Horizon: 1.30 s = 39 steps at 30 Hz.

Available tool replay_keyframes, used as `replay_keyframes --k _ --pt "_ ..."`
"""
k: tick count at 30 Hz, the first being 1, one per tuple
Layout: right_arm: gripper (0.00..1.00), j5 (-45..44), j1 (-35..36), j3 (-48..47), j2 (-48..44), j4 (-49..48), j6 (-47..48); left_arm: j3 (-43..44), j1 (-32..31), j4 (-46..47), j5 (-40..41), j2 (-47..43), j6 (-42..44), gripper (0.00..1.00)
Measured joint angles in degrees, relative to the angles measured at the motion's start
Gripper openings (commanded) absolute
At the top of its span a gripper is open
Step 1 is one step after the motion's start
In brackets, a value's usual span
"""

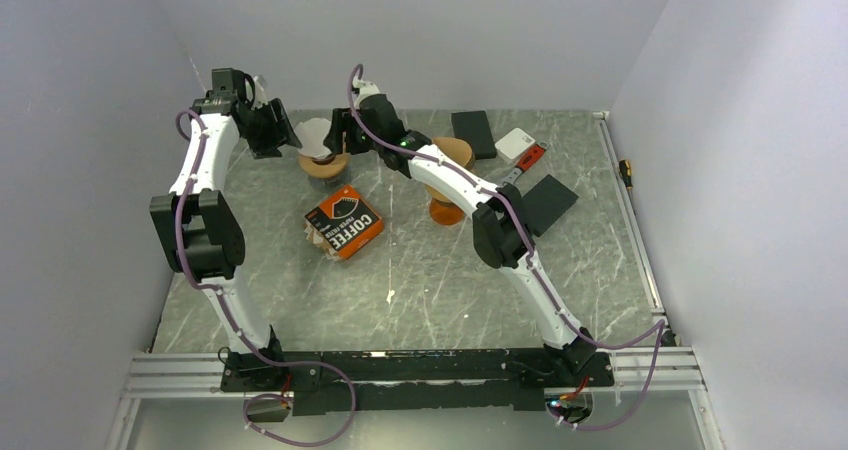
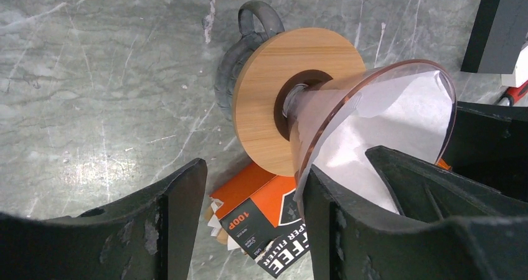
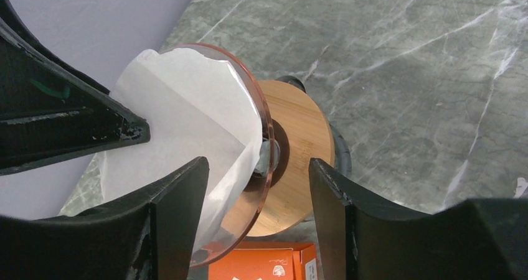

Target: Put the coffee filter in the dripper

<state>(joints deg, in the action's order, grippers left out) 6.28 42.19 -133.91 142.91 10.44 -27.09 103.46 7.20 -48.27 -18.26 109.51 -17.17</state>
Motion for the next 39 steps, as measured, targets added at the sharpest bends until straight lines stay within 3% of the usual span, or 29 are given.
replay_keyframes --k 3,6,15,24,36,39 --pt "0.83 0.26 -0.04 0.00 0.00 -0.94 -0.04 0.00 0.02 0.04 -0.15 0.00 0.00 0.69" --pt "0.88 0.39 -0.07 0.00 0.00 -1.73 -0.02 0.00 0.02 0.11 -1.20 0.00 -0.04 0.72" --pt "0.87 0.17 -0.11 -1.42 0.70 -2.03 -0.13 0.72 0.11 0.66 -3.54 0.66 -0.26 0.74" --pt "0.71 -0.83 -0.11 -3.08 3.08 -1.95 -0.42 1.55 0.11 0.74 -3.98 3.48 -0.28 0.70" --pt "0.37 -1.57 0.15 -4.57 4.66 -2.43 -1.73 2.10 -0.24 -0.42 -1.70 3.58 0.17 0.65" --pt "0.36 -1.62 0.44 -4.57 4.61 -3.02 -1.66 2.40 -0.46 -0.90 -0.72 3.58 0.59 0.65"
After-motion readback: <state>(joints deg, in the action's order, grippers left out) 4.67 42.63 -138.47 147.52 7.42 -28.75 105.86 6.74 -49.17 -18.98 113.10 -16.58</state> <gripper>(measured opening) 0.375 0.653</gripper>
